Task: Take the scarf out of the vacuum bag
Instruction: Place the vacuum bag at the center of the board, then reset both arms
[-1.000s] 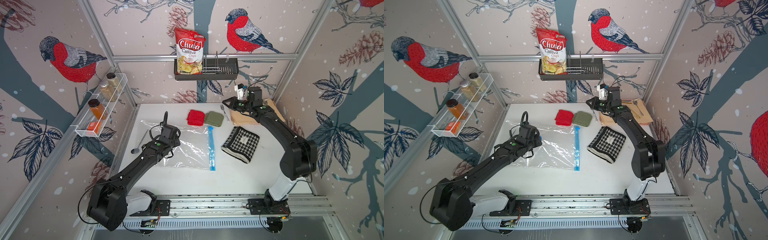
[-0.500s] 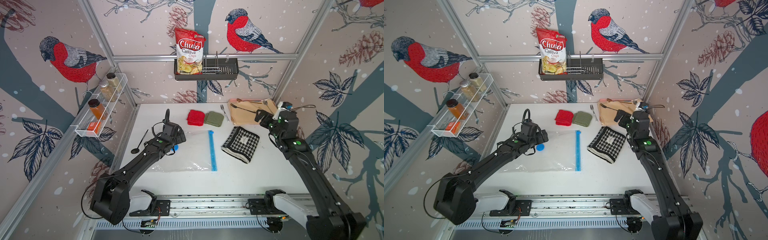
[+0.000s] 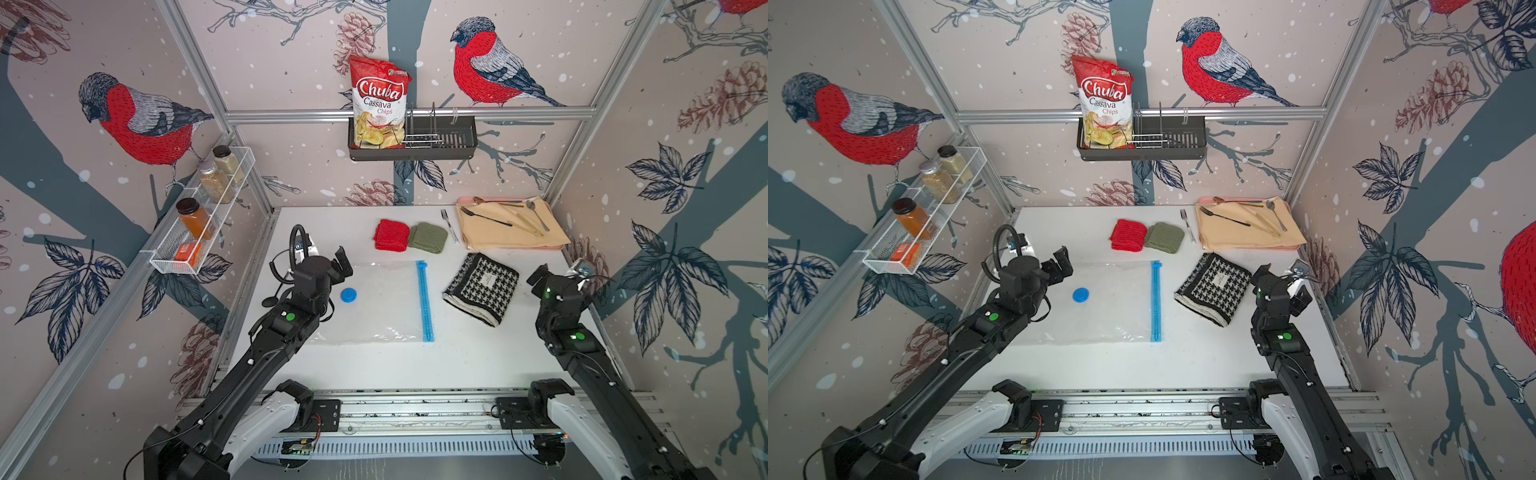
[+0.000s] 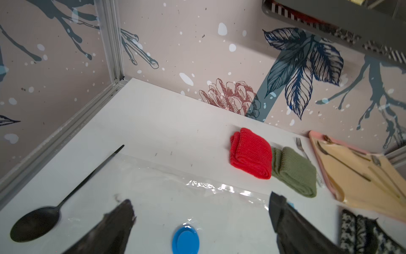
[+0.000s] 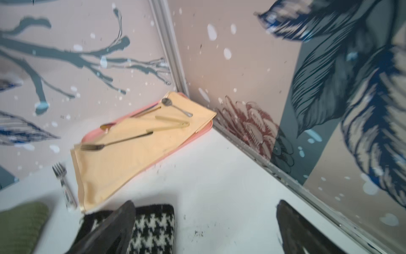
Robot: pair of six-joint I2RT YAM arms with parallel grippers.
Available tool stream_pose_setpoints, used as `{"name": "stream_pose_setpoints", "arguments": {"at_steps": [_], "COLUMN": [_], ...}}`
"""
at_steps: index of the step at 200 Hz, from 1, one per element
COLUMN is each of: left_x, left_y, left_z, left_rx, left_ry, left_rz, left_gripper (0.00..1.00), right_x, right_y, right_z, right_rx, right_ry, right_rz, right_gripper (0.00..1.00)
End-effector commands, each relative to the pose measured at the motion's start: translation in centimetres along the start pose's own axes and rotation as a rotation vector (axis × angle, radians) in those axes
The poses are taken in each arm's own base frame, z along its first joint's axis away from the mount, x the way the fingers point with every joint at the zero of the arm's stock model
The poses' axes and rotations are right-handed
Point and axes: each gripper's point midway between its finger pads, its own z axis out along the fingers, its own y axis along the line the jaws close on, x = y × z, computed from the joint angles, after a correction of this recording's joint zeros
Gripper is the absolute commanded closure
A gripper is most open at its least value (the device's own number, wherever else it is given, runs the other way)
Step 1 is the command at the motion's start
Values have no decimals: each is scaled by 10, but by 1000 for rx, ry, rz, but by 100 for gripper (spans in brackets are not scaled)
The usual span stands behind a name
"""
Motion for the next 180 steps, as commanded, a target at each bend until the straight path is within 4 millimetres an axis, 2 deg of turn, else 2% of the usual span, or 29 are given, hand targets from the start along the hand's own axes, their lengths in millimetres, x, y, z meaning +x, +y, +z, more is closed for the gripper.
{"name": "stream_pose_setpoints", "arguments": {"at_steps": [1,16,49,88,120,138,172,180], "left_x": [-28,-20,6,33,47,50,60,62], "left_y": [-8,23,40,56,75,84,85,86], "left_z": [-16,-28,-45,-15,4,8,25,29], "left_rx": [91,-2,2,-72,-114,-134,-135,-141], "left_ry": [-283,-411,-591,-474,-428,-438,-415,-416], "left_rz": [185,118,180,241,250,220,272,277], "left_gripper": [2,1,2,1,2,1,2,2], "right_x": [-23,-12,3,17,23,26,31,26], "right_y": [28,26,24,31,42,43,41,42], "right_z": [0,7,18,29,31,33,33,32], "right_rx": [-155,-141,-139,-177,-236,-240,-234,-240], "right_ry": [-195,-202,-205,-197,-201,-202,-220,-245], "right_rz": [-21,-43,-28,-19,-7,-14,-32,-37], "right_gripper": [1,1,1,1,1,1,1,1]}}
